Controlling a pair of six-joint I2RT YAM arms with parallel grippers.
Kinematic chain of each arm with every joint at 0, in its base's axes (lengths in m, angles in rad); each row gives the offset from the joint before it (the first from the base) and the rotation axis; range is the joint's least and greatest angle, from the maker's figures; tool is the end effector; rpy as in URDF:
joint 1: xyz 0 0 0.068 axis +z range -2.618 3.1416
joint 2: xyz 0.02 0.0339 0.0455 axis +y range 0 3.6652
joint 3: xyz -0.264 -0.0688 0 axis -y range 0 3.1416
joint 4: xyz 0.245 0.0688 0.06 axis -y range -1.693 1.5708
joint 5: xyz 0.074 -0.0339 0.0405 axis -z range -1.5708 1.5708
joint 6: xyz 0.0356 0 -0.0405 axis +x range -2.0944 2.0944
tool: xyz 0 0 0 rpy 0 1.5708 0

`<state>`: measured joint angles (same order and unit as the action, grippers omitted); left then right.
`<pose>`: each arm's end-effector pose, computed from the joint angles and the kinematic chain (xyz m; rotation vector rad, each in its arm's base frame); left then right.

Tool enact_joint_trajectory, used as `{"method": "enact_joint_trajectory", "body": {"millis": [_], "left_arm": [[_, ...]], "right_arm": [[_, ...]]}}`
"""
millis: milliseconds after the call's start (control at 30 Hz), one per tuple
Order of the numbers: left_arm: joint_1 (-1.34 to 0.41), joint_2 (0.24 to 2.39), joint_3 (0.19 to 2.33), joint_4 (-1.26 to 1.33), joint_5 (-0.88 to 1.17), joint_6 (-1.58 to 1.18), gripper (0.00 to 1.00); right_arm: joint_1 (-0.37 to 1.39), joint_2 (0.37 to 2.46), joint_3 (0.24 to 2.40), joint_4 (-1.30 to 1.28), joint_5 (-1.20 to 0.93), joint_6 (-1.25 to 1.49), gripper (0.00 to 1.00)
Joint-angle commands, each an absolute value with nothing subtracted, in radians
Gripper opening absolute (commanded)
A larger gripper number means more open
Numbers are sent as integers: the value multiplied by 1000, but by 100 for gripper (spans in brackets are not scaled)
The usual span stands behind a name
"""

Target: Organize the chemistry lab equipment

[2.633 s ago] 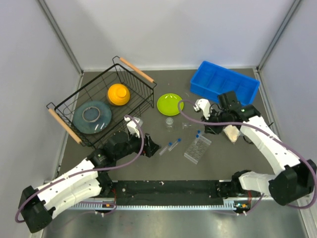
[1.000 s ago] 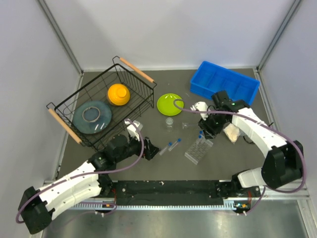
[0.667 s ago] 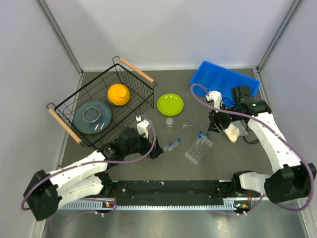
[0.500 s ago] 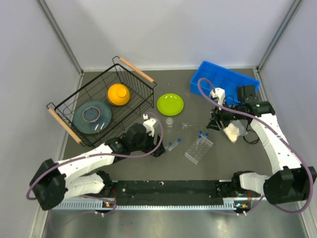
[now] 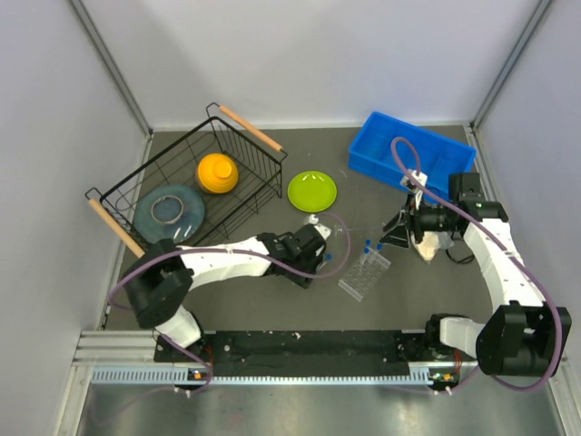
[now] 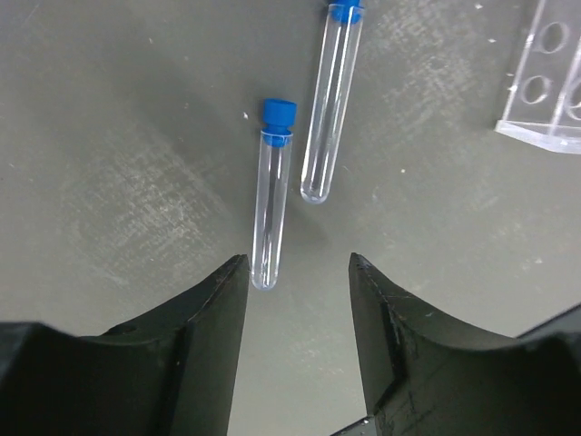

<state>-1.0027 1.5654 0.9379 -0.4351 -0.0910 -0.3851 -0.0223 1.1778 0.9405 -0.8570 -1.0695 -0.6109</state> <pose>0.1670 -0.2557 0.1866 0.7821 2.5557 -0.3503 0.2136 0.0265 0.2771 -0.9276 1.9850 1.0567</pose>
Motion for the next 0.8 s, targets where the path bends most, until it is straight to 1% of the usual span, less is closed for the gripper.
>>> {"method": "enact_joint_trajectory", "body": {"millis": [0,200,233,400,600,767], "left_arm": [[-1023,1629,1023,-541,-181,-370,50],[-1031,1687,1060,-557,-189,-374,46],[-1032,1696,1061,-563,-190,-377,44],[-1031,1727,1069,-583,-202,-383,41],[-1031,1744,1058,-591,-221,-405,38],[-1031,1746,1043,-584,-233,-408,32]], "right_arm": [[-54,1147,939,-816,-1172,-649,52],[-55,1147,939,-818,-1177,-650,53],[-55,1144,936,-816,-1175,-652,53],[-55,1134,933,-816,-1173,-655,53],[-55,1120,927,-819,-1180,-658,53],[-54,1115,920,-819,-1175,-660,53]]}}
